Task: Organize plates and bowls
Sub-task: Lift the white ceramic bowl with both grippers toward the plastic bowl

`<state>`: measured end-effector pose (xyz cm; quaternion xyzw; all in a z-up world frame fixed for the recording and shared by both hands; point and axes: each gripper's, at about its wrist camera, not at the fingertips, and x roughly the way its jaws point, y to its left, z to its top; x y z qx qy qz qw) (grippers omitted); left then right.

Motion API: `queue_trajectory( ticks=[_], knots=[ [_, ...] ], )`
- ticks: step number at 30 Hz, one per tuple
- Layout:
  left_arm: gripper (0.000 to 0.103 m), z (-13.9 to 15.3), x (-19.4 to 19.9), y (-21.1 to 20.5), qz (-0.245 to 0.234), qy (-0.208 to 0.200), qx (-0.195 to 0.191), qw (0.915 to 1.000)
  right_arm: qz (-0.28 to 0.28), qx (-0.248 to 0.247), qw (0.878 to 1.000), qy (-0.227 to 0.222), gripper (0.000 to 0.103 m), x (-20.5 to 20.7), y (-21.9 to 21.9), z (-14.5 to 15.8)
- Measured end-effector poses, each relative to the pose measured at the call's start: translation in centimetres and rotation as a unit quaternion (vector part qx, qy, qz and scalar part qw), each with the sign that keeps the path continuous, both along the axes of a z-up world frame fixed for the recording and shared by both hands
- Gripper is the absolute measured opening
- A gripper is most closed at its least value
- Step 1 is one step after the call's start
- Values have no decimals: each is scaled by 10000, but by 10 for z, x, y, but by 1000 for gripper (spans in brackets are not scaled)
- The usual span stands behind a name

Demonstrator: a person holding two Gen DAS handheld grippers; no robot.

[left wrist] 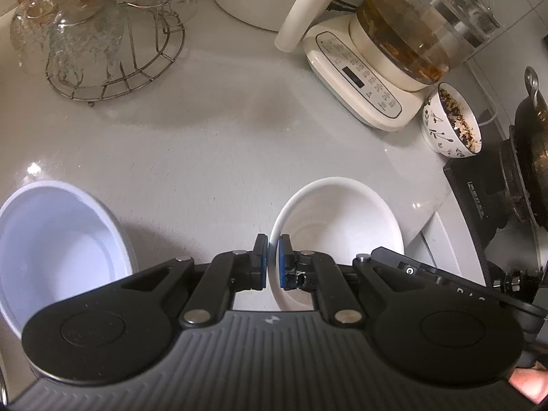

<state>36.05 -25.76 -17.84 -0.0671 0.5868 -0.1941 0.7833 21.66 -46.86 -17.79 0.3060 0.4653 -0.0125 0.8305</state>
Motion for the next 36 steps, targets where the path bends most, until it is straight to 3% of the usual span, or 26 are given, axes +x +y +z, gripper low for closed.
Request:
queue_trajectory(
  ticks=[12,17,28,36],
  knots=[
    [8,45,-16,9,-27,-126,-240,9996,9,-263,9993,-257,9,-14,8,40],
    [8,59,-21,19,2,-162,-294,9994,-18,-93,9995,-298,9,-17,11,48],
    [8,78,-34,54,186,-366,-452,9981,182,-131,9982,-552,9,-16,35,71],
    [8,85,-39,75,343,-449,-550,9969,393,-422,9958,-712,9,-11,57,85]
  ],
)
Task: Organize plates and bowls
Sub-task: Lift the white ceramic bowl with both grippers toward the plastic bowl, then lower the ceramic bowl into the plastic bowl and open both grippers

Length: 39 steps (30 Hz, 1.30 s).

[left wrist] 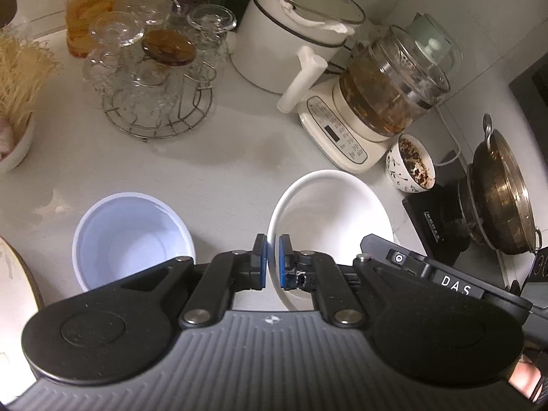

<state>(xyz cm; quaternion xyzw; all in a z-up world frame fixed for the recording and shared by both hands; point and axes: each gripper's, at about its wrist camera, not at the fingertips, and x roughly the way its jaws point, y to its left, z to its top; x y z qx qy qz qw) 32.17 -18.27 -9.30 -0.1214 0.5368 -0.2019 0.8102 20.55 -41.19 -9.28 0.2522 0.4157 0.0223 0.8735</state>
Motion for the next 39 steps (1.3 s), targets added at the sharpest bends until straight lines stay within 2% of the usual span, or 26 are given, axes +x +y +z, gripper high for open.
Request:
queue_trajectory(
  ticks=[14,23,29,39],
  knots=[
    [8,9,-4,58,425,-90,-176,9989,442,-145,9988,-148,9,16,47,9],
    [8,2,-8,92,790,-4,-247,9966,762,-137,9970,-21,9,30,75,2],
    [8,-8,-10,114,1112,125,-291,9933,1061,-231,9940,106,10,42,96,-5],
    [8,-36,-8,140,1484,393,-129,9881,1420,-299,9880,523,11,57,125,-27]
  ],
)
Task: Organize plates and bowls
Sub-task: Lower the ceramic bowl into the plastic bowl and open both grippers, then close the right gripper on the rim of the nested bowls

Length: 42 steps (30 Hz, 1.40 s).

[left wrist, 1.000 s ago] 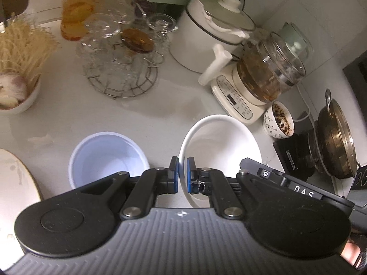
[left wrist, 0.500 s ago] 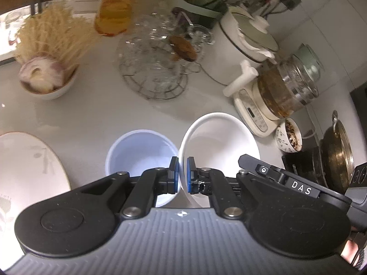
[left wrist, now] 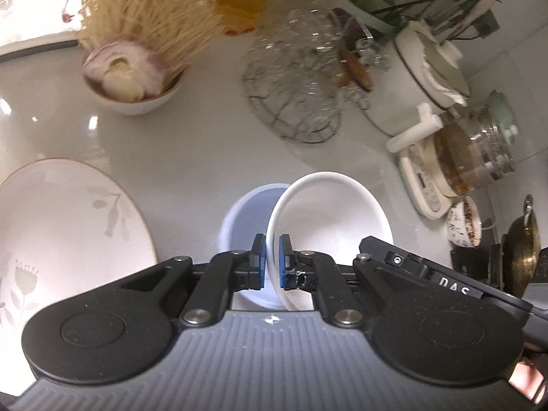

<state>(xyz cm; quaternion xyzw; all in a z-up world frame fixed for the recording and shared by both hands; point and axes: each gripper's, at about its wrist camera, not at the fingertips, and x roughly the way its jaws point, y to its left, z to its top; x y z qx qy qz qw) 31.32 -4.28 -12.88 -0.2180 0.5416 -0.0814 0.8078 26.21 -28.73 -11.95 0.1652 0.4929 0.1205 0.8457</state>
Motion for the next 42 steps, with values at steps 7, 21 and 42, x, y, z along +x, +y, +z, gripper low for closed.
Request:
queue_trajectory(
  ticks=[7,21,42],
  knots=[
    [8,-16,1,13,257,108,-29,9996,425,-232,9988,85,12,10,16,-13],
    [11,-26,-2,22,346,351,-186,9986,275,-147,9995,43,50,12,12,-8],
    [43,-30,23,9,-199,390,18,9990,-707,655,9909,943,54,19,-11,-73]
  ],
)
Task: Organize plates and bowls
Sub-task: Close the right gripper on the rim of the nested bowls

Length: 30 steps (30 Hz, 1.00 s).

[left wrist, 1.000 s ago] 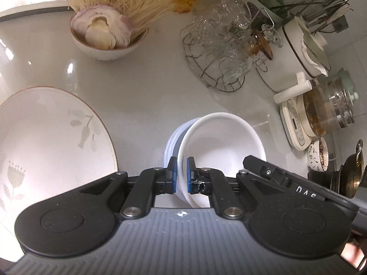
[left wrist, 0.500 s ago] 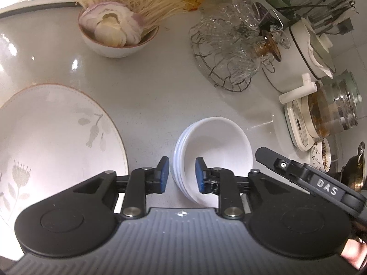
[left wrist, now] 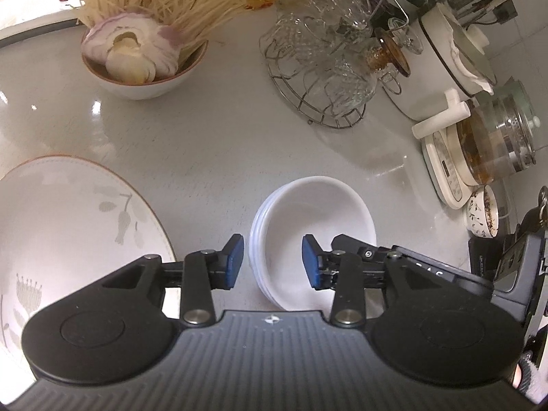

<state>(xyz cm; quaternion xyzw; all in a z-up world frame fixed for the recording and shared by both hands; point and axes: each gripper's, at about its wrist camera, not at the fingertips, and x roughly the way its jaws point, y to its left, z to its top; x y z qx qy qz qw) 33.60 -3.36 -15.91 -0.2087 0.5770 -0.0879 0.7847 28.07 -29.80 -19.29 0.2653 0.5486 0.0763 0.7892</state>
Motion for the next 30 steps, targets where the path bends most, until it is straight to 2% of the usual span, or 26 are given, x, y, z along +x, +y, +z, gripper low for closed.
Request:
queue_trajectory(
  ticks=[7,9,11,15,17,18,30],
  knots=[
    [47,-1,4,-2,-81,6,79,9999,-39,98,9999,73,53,3,0,-7],
    [47,-2,5,-3,-89,35,95,9999,-51,128,9998,116,50,4,0,-9],
    [47,-3,5,-3,-90,62,103,9999,-69,180,9997,134,44,4,-1,-11],
    [47,-4,7,-2,-76,69,125,9999,-49,177,9997,157,40,7,0,-11],
    [47,-4,7,-3,-70,69,126,9999,-34,182,9996,220,27,8,1,-13],
    [47,-4,7,-3,-73,68,130,9999,-45,222,9995,236,26,8,0,-14],
    [47,2,12,-19,-214,-14,51,9998,-172,127,9996,202,24,0,-14,-9]
  ],
)
